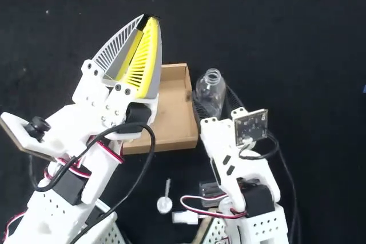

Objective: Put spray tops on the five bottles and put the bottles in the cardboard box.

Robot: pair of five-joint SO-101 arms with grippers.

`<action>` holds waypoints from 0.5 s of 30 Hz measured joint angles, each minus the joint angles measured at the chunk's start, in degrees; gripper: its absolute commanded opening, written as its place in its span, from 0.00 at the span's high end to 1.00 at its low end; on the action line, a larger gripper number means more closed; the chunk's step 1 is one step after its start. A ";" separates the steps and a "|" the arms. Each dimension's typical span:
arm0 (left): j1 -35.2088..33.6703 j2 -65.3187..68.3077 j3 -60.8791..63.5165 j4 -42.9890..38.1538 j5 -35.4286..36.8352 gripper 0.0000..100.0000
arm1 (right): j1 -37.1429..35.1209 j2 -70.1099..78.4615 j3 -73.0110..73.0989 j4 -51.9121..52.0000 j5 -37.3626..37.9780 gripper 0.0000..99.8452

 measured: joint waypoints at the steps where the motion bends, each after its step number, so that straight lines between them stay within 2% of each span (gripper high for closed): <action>1: 0.00 0.00 0.00 0.00 0.00 0.97 | 0.53 0.00 0.00 0.70 0.00 0.99; 6: -2.90 0.00 0.00 0.35 0.00 0.97 | 3.87 0.00 -0.79 5.01 0.00 0.99; 8: -5.01 0.00 -0.26 2.99 0.00 0.97 | 5.89 0.00 -2.37 7.12 0.00 0.99; 12: -6.42 0.00 -4.75 14.42 0.00 0.97 | 8.53 0.00 -5.10 10.37 0.00 0.99; 15: -7.65 0.00 -9.67 27.25 0.00 0.97 | 8.70 1.49 -7.91 10.46 0.09 0.99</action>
